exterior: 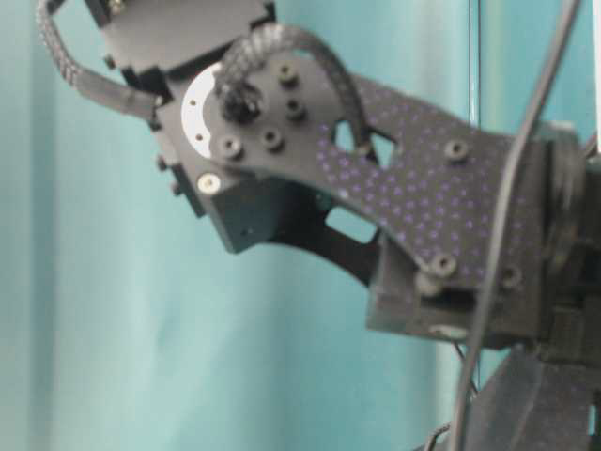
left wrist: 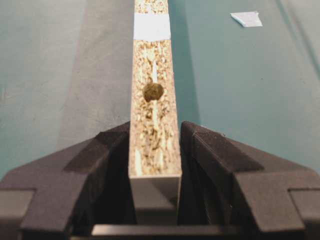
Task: Move the wooden board into place and insert the rod into its hole.
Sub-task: 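Close the right gripper on the dowel and lift it, then carry the dowel with the right gripper toward the board's end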
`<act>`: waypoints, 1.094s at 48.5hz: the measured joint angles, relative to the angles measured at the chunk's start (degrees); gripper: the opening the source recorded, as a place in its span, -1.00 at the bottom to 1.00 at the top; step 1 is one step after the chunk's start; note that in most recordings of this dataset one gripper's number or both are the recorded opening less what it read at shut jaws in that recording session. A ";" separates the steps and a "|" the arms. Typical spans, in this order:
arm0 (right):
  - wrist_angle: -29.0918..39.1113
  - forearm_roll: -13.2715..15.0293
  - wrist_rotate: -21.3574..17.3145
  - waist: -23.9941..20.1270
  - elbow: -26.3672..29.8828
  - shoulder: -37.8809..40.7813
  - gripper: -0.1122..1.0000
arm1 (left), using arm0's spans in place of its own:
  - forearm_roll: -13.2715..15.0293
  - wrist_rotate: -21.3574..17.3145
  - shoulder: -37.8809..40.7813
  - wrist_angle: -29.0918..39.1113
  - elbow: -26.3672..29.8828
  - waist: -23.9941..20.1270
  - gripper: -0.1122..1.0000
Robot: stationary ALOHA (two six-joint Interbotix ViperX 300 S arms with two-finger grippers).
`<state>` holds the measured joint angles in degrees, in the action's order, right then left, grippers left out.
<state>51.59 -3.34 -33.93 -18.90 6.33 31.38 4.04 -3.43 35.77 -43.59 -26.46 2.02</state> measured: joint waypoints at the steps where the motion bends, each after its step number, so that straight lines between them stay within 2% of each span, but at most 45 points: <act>1: 0.00 0.00 0.00 0.00 0.00 0.00 0.11 | 0.00 0.00 0.00 0.00 0.00 0.00 0.06; 21: -0.09 0.18 -0.09 -0.09 0.00 -0.09 0.07 | 0.09 0.09 0.00 0.00 0.09 0.18 0.06; 26: 0.00 0.18 -0.09 0.00 -0.09 0.00 -0.11 | 0.09 0.00 0.09 0.00 0.18 0.26 0.06; 31: 0.00 0.35 -0.09 0.09 -0.35 -0.09 -0.47 | 0.09 0.00 0.00 0.00 0.18 0.26 0.06; 34: 0.00 0.35 -0.09 0.18 -0.35 -0.09 -0.62 | 0.09 0.00 0.00 0.00 0.18 0.26 0.06; 53: -0.09 0.35 0.09 0.18 -0.53 -0.18 -0.63 | 0.09 0.00 0.09 0.26 0.26 0.26 0.06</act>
<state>51.50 -2.99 -33.84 -18.72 5.80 31.20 4.13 -3.43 35.86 -43.33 -26.19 2.29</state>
